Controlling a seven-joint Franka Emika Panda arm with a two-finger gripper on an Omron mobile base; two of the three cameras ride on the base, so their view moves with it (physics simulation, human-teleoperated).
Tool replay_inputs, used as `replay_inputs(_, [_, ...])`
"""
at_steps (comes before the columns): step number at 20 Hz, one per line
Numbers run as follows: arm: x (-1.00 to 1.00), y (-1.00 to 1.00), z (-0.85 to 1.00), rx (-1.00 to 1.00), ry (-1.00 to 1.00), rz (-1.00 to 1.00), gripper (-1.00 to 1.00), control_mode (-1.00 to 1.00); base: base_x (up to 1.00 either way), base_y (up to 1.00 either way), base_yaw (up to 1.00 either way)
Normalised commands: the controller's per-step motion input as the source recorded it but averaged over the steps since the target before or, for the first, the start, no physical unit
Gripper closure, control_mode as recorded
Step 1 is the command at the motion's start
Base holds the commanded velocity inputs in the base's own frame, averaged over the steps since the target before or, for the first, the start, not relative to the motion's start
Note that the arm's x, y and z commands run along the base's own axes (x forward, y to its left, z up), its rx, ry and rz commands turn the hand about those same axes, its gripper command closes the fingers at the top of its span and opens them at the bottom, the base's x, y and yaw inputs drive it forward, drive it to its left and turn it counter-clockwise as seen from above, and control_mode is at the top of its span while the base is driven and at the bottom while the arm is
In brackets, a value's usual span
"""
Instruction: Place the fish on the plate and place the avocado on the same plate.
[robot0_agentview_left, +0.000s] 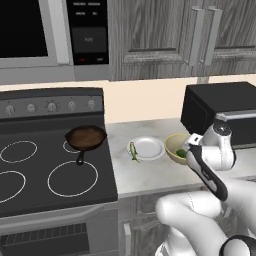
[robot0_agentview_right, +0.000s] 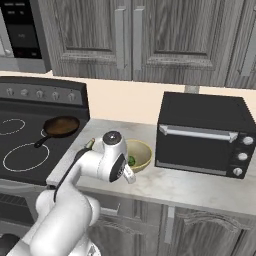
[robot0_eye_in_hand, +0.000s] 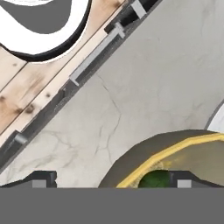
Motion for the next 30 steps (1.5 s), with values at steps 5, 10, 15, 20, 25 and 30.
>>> replay_inputs(5, [0.45,-0.27,-0.18,0.04,0.01,0.00,-1.00,-1.00,0.00,0.00,0.00])
replay_inputs(10, [0.45,-0.17,-0.03,0.04,0.00,0.00,-1.00,-1.00,0.00,0.00,0.00])
replay_inputs(15, [0.32,-0.06,-0.15,0.00,0.03,0.00,-1.00,-1.00,0.00,0.00,0.00])
replay_inputs(20, [0.09,0.00,-0.18,0.00,0.02,0.00,1.00,-1.00,0.00,0.00,0.00])
replay_inputs(25, [0.00,0.00,-0.15,0.00,0.00,-0.01,1.00,-1.00,0.00,0.00,0.00])
replay_inputs(30, [0.04,0.05,-0.14,0.00,0.03,-0.06,1.00,-1.00,0.00,0.00,0.00])
